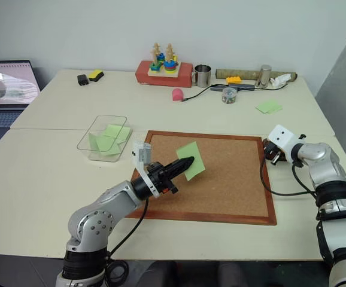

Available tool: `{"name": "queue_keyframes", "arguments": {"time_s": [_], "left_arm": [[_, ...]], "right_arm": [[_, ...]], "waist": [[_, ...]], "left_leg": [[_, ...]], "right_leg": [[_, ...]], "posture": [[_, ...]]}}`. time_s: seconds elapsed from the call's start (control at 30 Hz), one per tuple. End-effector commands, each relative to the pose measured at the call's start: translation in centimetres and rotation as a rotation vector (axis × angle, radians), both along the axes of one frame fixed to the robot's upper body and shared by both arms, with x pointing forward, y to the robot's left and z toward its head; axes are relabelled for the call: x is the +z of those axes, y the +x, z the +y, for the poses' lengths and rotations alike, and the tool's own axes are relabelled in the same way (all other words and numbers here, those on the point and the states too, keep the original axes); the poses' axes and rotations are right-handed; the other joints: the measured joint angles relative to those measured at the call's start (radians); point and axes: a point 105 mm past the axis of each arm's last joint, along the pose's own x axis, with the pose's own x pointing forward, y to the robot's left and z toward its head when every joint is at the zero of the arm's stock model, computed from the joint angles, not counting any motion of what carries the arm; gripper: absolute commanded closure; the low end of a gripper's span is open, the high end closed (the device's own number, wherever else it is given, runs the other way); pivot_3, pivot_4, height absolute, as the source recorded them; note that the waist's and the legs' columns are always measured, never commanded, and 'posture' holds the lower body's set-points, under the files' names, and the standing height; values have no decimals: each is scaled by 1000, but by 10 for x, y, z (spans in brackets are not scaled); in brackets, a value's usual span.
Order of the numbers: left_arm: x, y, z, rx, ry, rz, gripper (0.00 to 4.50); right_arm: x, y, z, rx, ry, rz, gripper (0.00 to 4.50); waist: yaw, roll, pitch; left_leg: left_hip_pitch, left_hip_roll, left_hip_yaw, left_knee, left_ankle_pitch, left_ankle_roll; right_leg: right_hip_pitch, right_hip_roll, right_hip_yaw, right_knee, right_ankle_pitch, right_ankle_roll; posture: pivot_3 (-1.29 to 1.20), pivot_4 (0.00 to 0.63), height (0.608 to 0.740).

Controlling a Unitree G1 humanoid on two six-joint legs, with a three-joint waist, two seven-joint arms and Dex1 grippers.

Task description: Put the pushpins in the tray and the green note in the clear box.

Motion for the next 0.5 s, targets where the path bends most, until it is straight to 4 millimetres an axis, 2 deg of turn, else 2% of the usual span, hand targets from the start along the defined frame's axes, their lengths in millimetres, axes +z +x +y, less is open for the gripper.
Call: {"name": "queue_keyframes", "arguments": {"time_s": [0.03, 0.3, 0.4, 0.5], "left_arm": [[15, -4, -3, -6, -12, -71, 4500], [17, -2, -3, -6, -17, -79, 4500], [21, -2, 2, 10, -12, -97, 4500], [35, 5, 20, 89, 18, -158, 4500]], "right_arm": [[17, 4, -1, 9, -7, -52, 3305], [28, 2, -4, 9, -3, -73, 1475], [46, -3, 1, 57, 9, -105, 1475], [70, -14, 22, 171, 62, -127, 1475]], "waist": [[0, 0, 0], [0, 0, 0], [0, 0, 0], [0, 1, 0]], "left_leg": [[0, 0, 0, 0, 0, 0], [0, 0, 0, 0, 0, 0], [0, 0, 0, 0, 0, 0], [0, 0, 0, 0, 0, 0]], "right_leg": [[0, 0, 0, 0, 0, 0], [0, 0, 0, 0, 0, 0], [0, 0, 0, 0, 0, 0], [0, 0, 0, 0, 0, 0]], "posture": [[0, 150, 740], [0, 150, 740], [0, 150, 740], [0, 150, 740]]}}
